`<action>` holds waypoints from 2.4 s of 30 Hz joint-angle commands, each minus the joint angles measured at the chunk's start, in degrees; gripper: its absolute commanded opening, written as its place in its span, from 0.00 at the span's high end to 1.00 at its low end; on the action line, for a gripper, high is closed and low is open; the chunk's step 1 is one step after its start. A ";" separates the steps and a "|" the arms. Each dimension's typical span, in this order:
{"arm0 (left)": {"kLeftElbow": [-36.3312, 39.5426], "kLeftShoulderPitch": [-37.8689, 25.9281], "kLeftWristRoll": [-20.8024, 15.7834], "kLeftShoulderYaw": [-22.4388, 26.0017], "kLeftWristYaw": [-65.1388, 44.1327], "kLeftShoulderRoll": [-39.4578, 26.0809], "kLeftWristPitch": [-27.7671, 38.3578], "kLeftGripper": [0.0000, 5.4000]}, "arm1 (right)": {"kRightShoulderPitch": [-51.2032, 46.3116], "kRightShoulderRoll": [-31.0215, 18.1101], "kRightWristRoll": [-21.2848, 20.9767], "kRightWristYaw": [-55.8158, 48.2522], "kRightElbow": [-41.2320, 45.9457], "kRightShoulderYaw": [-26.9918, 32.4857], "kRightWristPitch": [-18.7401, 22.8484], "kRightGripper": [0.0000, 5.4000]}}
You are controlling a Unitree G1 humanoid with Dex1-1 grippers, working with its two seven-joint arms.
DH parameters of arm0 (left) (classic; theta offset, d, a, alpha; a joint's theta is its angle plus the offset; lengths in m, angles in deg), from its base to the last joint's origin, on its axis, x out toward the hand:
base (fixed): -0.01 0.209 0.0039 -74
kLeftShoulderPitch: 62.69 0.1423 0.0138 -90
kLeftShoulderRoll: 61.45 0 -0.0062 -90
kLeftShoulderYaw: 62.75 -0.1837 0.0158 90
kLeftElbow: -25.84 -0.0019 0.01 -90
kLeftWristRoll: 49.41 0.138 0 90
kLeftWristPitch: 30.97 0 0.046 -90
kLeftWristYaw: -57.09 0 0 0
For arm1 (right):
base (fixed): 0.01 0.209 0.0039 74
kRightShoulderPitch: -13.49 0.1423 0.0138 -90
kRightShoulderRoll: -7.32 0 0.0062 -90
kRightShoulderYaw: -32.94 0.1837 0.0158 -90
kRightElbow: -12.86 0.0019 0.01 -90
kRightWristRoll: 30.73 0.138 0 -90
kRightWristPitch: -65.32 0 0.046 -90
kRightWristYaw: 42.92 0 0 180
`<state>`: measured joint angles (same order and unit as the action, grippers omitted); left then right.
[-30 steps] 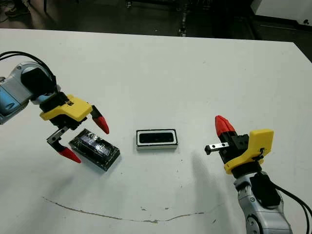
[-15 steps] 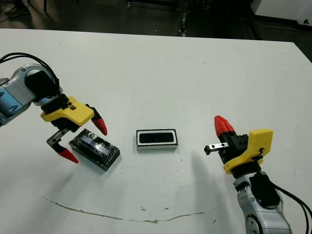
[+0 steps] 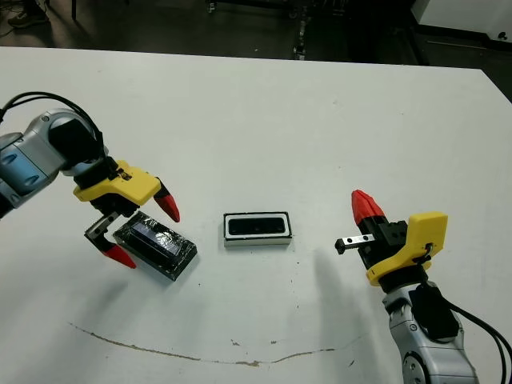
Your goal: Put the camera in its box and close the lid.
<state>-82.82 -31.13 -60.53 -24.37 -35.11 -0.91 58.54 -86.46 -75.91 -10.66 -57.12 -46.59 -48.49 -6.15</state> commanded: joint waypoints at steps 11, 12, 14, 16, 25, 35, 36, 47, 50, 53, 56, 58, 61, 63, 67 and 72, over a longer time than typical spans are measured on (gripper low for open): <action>-2.55 3.51 1.31 1.83 -0.30 1.94 1.94 0.00 | -0.69 -0.92 0.83 -0.60 -0.91 0.32 -0.20 1.00; -2.70 3.91 1.43 2.31 -0.30 2.05 2.45 0.00 | -0.72 -1.01 0.72 -0.61 -0.80 0.29 -0.17 1.00; -3.29 4.77 1.59 3.58 -0.30 2.45 2.26 0.00 | -0.80 -0.92 0.67 -0.34 -0.52 0.28 0.12 1.00; -4.73 6.36 2.36 6.73 -0.19 3.39 4.20 0.00 | -0.82 -0.75 1.13 -0.44 -0.65 0.40 0.23 1.00; -7.50 9.29 9.63 13.23 0.37 5.77 6.34 0.00 | -0.91 -0.88 1.22 -0.90 -0.95 0.31 0.38 1.00; -5.07 11.84 14.35 16.62 0.84 6.36 3.59 0.19 | -0.87 -1.33 2.30 -0.81 -0.79 0.44 1.67 1.00; -4.78 11.80 15.02 16.44 0.41 6.30 3.27 0.22 | -0.85 -1.35 2.52 -0.93 -0.82 0.50 1.67 1.00; -3.48 7.96 13.27 7.94 -0.30 2.61 -0.14 0.41 | -0.49 -1.57 2.32 -0.69 -0.88 0.27 2.01 1.00; -4.51 6.60 10.97 6.01 -0.30 2.05 -0.81 0.41 | -0.37 -1.51 2.26 -0.51 -0.95 0.15 2.21 1.00; -5.50 5.49 8.56 5.11 -0.30 1.83 -2.65 0.41 | -0.29 -1.73 2.02 -0.54 -0.97 -0.01 2.17 1.00; -7.53 4.87 4.61 5.71 -0.30 2.37 -6.86 0.41 | -0.13 -1.97 1.95 -0.38 -0.88 -0.05 2.50 1.00; -9.75 4.83 1.56 7.29 -0.30 3.17 -9.26 0.41 | -0.14 -2.05 1.75 -0.06 -0.62 -0.13 2.73 1.00; -13.32 4.59 -2.30 9.59 -0.30 4.54 -13.19 0.41 | -0.02 -2.04 2.01 -0.24 -0.67 -0.09 2.68 1.00; -15.39 5.03 -2.80 12.60 -0.30 5.61 -13.58 0.41 | 0.11 -2.04 2.20 -0.35 -0.72 -0.08 2.83 1.00; -15.22 7.12 -1.18 20.03 4.29 7.09 -15.49 0.41 | 0.32 -2.15 2.25 -0.17 -0.55 -0.16 3.43 1.00; -11.16 10.98 -1.68 27.33 10.87 8.32 -19.99 0.41 | 0.41 -1.72 2.29 0.06 -0.51 -0.37 3.57 1.00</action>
<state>-95.47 -21.96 -62.10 1.04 -25.84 6.86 40.32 -86.03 -77.31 -8.73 -57.56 -47.13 -49.06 -3.52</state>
